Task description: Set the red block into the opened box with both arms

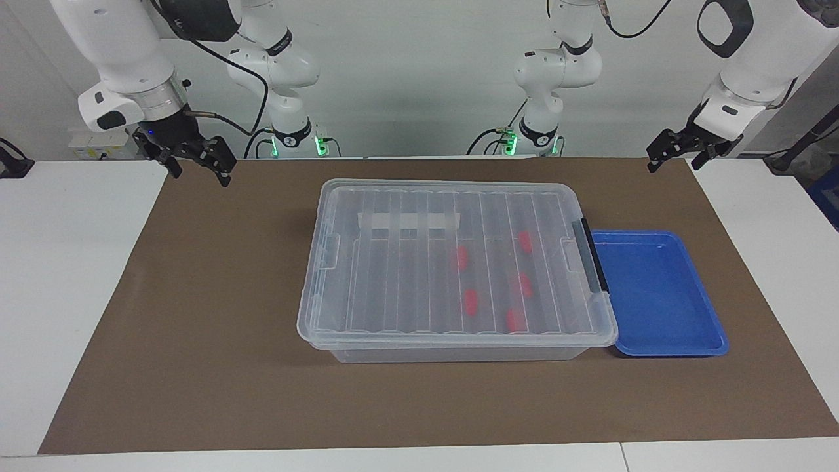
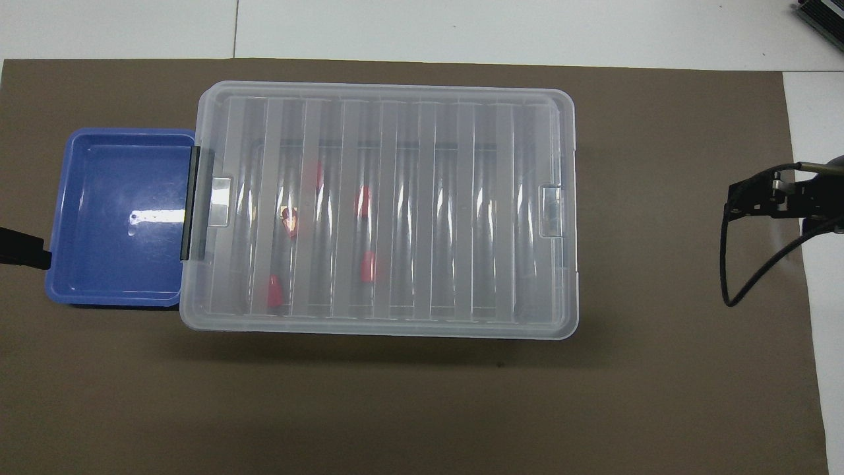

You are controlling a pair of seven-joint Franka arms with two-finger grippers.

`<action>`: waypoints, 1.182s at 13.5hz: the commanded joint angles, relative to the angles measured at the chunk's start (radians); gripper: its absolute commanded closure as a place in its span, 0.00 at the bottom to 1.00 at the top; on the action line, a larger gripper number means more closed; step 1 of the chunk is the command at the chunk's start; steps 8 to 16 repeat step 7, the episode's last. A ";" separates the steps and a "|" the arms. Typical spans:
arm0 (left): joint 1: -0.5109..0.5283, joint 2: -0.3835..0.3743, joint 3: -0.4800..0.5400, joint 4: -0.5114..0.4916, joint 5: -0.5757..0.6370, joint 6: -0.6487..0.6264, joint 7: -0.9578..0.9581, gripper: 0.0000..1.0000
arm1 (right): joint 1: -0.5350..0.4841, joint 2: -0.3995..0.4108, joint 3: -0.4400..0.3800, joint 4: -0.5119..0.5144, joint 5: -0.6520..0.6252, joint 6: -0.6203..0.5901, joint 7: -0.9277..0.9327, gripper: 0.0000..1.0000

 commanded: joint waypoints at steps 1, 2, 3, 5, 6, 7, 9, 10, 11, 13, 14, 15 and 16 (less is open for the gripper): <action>-0.030 0.010 0.021 -0.003 0.012 0.009 0.007 0.00 | -0.009 -0.029 0.007 -0.031 -0.011 -0.001 -0.024 0.00; -0.030 0.010 0.021 -0.003 0.012 0.009 0.007 0.00 | -0.009 -0.027 0.007 -0.031 -0.011 0.000 -0.024 0.00; -0.029 0.008 0.021 -0.003 0.012 0.011 0.007 0.00 | -0.007 -0.029 0.007 -0.031 -0.011 -0.001 -0.024 0.00; -0.027 0.002 0.021 -0.006 0.012 0.011 0.007 0.00 | -0.007 -0.029 0.009 -0.032 -0.004 0.000 -0.027 0.00; -0.027 0.002 0.020 -0.006 0.012 0.012 0.007 0.00 | -0.007 -0.029 0.009 -0.032 -0.001 0.000 -0.027 0.00; -0.027 0.001 0.020 -0.006 0.012 0.012 0.007 0.00 | -0.007 -0.029 0.009 -0.032 -0.001 0.000 -0.027 0.00; -0.027 0.001 0.020 -0.006 0.012 0.012 0.007 0.00 | -0.007 -0.029 0.009 -0.032 -0.001 0.000 -0.027 0.00; -0.027 0.001 0.020 -0.006 0.012 0.012 0.007 0.00 | -0.007 -0.029 0.009 -0.032 -0.001 0.000 -0.027 0.00; -0.027 0.001 0.020 -0.006 0.012 0.012 0.007 0.00 | -0.007 -0.029 0.009 -0.032 -0.001 0.000 -0.027 0.00; -0.027 0.001 0.020 -0.006 0.012 0.012 0.007 0.00 | -0.007 -0.029 0.009 -0.032 -0.001 0.000 -0.027 0.00; -0.027 0.001 0.020 -0.006 0.012 0.012 0.007 0.00 | -0.007 -0.029 0.009 -0.032 -0.001 0.000 -0.027 0.00; -0.027 0.001 0.020 -0.006 0.012 0.012 0.007 0.00 | -0.007 -0.029 0.009 -0.032 -0.001 0.000 -0.027 0.00; -0.027 0.001 0.020 -0.006 0.012 0.012 0.007 0.00 | -0.007 -0.029 0.009 -0.032 -0.001 0.000 -0.027 0.00</action>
